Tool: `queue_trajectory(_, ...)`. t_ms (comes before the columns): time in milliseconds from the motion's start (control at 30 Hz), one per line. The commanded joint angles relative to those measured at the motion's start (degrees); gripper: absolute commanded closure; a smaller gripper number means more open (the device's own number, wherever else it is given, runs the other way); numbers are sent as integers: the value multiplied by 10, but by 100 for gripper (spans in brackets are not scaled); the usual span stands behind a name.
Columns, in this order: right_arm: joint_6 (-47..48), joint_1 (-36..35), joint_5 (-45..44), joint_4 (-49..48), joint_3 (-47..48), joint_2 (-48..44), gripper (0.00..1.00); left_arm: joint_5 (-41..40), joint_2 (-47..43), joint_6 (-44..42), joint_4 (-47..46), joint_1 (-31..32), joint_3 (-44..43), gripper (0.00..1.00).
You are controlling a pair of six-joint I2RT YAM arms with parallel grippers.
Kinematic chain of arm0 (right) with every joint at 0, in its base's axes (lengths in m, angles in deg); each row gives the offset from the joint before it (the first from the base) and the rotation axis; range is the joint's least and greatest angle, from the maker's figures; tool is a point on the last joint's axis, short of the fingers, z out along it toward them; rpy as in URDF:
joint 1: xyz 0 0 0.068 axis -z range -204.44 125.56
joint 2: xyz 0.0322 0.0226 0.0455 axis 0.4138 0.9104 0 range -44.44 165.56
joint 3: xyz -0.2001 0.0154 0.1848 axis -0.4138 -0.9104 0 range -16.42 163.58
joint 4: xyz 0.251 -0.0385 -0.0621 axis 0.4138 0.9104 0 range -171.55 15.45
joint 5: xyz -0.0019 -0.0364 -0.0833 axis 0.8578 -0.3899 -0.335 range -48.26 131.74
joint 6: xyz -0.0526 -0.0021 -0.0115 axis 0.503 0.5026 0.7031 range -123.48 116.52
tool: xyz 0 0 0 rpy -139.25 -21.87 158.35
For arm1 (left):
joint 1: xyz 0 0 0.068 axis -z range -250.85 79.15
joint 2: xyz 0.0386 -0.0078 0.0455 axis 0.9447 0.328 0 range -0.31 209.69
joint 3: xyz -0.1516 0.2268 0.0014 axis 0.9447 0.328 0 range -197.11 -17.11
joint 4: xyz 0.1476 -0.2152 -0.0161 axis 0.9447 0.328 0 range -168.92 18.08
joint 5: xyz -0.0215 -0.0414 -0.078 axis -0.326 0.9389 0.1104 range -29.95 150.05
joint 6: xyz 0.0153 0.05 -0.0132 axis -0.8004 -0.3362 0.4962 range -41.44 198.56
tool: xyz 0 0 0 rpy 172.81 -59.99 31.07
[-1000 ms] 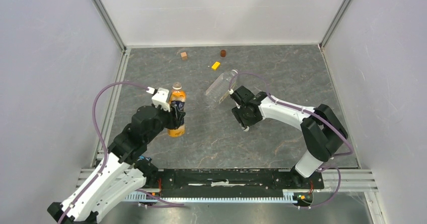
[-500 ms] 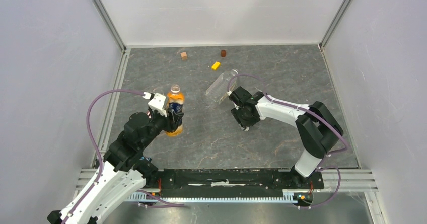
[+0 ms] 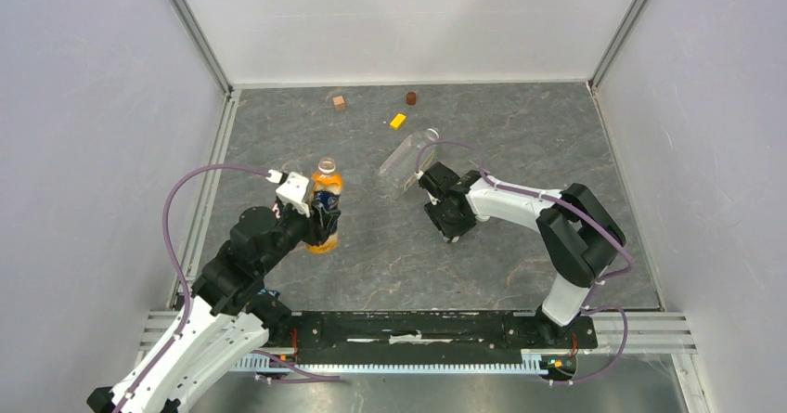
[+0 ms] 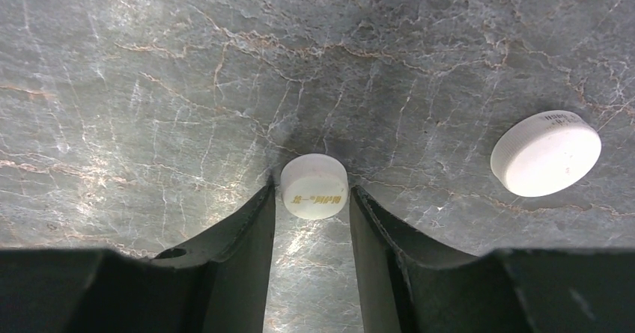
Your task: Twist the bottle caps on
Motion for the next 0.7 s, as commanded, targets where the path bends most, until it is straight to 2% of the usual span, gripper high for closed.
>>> queue_trajectory(0,4,-2,-3,-9,24,5,55,19,5,-28,-6,1,-2,51)
queue_trajectory(167,9,-3,-6,-9,26,1,62,33,5,-44,-8,2,1,50)
queue_trajectory(300,18,-2,-6,-9,27,-6,72,36,7,-57,-14,2,5,49)
queue_trajectory(500,54,-3,-7,0,34,-64,81,98,16,-101,-26,2,7,46)
queue_trajectory(667,95,-2,0,14,58,-146,87,178,26,-173,-56,2,22,45)
